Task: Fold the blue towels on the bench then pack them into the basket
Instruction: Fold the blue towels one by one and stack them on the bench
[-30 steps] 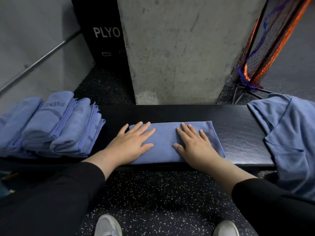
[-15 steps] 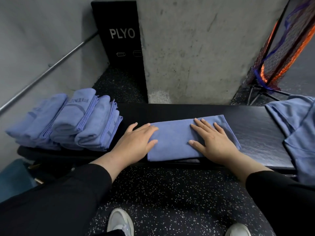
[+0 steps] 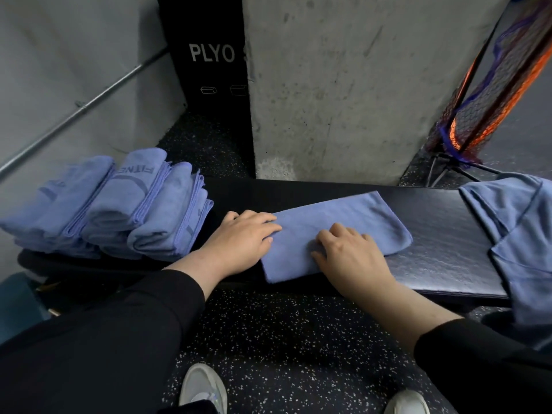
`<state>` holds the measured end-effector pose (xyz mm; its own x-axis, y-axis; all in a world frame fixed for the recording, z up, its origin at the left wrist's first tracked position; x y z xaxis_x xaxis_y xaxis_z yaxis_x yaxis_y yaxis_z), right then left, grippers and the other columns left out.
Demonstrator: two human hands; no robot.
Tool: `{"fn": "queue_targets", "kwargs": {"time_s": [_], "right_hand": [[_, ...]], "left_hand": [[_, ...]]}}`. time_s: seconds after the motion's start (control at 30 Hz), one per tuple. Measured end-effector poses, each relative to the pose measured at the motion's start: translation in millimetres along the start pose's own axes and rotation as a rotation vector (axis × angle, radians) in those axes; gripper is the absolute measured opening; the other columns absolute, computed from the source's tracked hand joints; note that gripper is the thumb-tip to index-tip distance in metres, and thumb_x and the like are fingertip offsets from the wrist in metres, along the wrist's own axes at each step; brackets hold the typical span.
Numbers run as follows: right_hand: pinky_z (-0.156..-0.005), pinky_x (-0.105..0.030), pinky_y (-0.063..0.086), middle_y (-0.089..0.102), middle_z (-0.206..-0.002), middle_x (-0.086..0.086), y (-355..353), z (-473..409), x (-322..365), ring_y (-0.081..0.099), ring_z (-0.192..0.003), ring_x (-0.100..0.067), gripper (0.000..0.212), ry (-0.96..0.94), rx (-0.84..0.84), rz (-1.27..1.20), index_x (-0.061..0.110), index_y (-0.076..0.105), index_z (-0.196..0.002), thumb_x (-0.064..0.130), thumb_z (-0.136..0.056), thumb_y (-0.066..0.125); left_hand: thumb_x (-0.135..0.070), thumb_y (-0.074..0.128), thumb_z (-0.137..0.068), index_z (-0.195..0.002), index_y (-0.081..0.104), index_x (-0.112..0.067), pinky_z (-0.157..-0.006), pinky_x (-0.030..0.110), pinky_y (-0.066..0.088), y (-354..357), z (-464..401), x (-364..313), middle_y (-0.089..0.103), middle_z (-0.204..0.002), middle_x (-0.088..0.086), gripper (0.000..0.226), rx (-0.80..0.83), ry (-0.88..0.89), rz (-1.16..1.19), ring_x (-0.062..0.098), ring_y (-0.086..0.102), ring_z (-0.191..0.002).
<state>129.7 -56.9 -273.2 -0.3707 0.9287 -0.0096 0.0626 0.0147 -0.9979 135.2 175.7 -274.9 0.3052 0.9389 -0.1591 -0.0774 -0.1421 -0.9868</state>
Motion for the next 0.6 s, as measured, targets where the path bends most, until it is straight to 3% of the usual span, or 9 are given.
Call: {"fn": "queue_targets", "kwargs": {"time_s": [0.07, 0.17, 0.23, 0.27, 0.33, 0.4, 0.5, 0.6], "right_hand": [[-0.113, -0.059, 0.024, 0.055, -0.114, 0.003, 5.4, -9.7, -14.2, 0.056, -0.114, -0.023, 0.024, -0.003, -0.02, 0.028, 0.026, 0.058, -0.115, 0.04, -0.098, 0.049], [-0.115, -0.068, 0.004, 0.049, -0.132, 0.008, 8.8, -18.7, -35.2, 0.04, -0.135, -0.014, 0.026, 0.034, -0.012, -0.044, 0.033, 0.056, -0.125, 0.031, -0.101, 0.046], [-0.114, -0.066, 0.01, 0.048, -0.141, 0.006, 8.5, -20.3, -42.7, 0.039, -0.139, -0.017, 0.03, 0.009, -0.048, -0.099, 0.034, 0.06, -0.126, 0.025, -0.1, 0.048], [-0.112, -0.062, 0.022, 0.052, -0.138, 0.003, 5.9, -19.0, -43.9, 0.046, -0.133, -0.022, 0.028, -0.019, -0.084, -0.14, 0.032, 0.064, -0.123, 0.024, -0.099, 0.052], [-0.088, -0.047, 0.045, 0.06, -0.117, 0.003, 0.3, -12.1, -44.5, 0.06, -0.106, -0.027, 0.017, -0.144, -0.164, -0.223, 0.028, 0.069, -0.11, 0.029, -0.097, 0.057], [-0.072, -0.039, 0.045, 0.059, -0.102, 0.008, -2.4, 0.4, -43.9, 0.059, -0.089, -0.022, 0.018, -0.301, -0.166, -0.275, 0.029, 0.068, -0.1, 0.041, -0.098, 0.054], [-0.089, -0.036, 0.045, 0.057, -0.115, 0.012, 3.5, 19.4, -47.8, 0.057, -0.105, -0.013, 0.041, -0.442, -0.024, -0.283, 0.031, 0.066, -0.112, 0.064, -0.091, 0.052], [-0.105, -0.033, 0.035, 0.051, -0.133, 0.012, 6.6, 32.8, -54.9, 0.048, -0.124, -0.009, 0.065, -0.452, 0.086, -0.233, 0.032, 0.06, -0.128, 0.079, -0.084, 0.047]], "left_hand": [[-0.03, 0.042, -0.104, -0.141, 0.056, -0.035, -0.109, 0.04, 0.029, -0.8, 6.2, 3.9, 0.043, -0.152, -0.016, 0.039, 0.0, 0.002, 0.038, 0.013, 0.04, -0.135], [-0.027, 0.041, -0.1, -0.134, 0.065, -0.026, -0.111, 0.035, 0.031, 1.2, 20.2, -0.3, 0.053, -0.148, -0.008, 0.042, 0.018, 0.087, 0.146, 0.016, 0.047, -0.129], [-0.022, 0.047, -0.1, -0.131, 0.068, -0.021, -0.112, 0.032, 0.034, 3.0, 28.4, -7.2, 0.059, -0.143, -0.007, 0.037, 0.028, 0.149, 0.218, 0.014, 0.05, -0.126], [-0.019, 0.05, -0.101, -0.13, 0.068, -0.02, -0.112, 0.03, 0.036, 3.1, 30.7, -9.4, 0.062, -0.139, -0.007, 0.034, 0.016, 0.162, 0.256, 0.012, 0.052, -0.124], [-0.019, 0.052, -0.102, -0.129, 0.068, -0.021, -0.108, 0.027, 0.039, 1.8, 32.4, -10.9, 0.066, -0.129, -0.01, 0.032, -0.026, 0.166, 0.296, 0.009, 0.055, -0.119], [-0.029, 0.05, -0.103, -0.127, 0.068, -0.026, -0.104, 0.028, 0.04, 0.1, 32.5, -9.5, 0.065, -0.122, -0.013, 0.03, -0.046, 0.201, 0.223, 0.008, 0.055, -0.113], [-0.046, 0.042, -0.102, -0.126, 0.066, -0.033, -0.103, 0.029, 0.034, -0.7, 32.0, -8.0, 0.056, -0.122, -0.016, 0.037, 0.006, 0.275, 0.057, 0.007, 0.049, -0.11], [-0.058, 0.034, -0.098, -0.117, 0.068, -0.035, -0.107, 0.034, 0.032, -2.9, 31.1, -12.4, 0.052, -0.116, -0.017, 0.045, -0.022, 0.263, 0.011, 0.005, 0.046, -0.11]]}}
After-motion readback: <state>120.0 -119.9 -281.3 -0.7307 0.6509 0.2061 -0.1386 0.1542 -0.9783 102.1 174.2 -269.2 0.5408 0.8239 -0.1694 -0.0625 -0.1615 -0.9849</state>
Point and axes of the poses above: each hand's wrist, its own z-axis away from the middle knuckle, its own y-axis out of the palm, x = y × z, the point moved 1 cm from there along -z, towards the middle knuckle
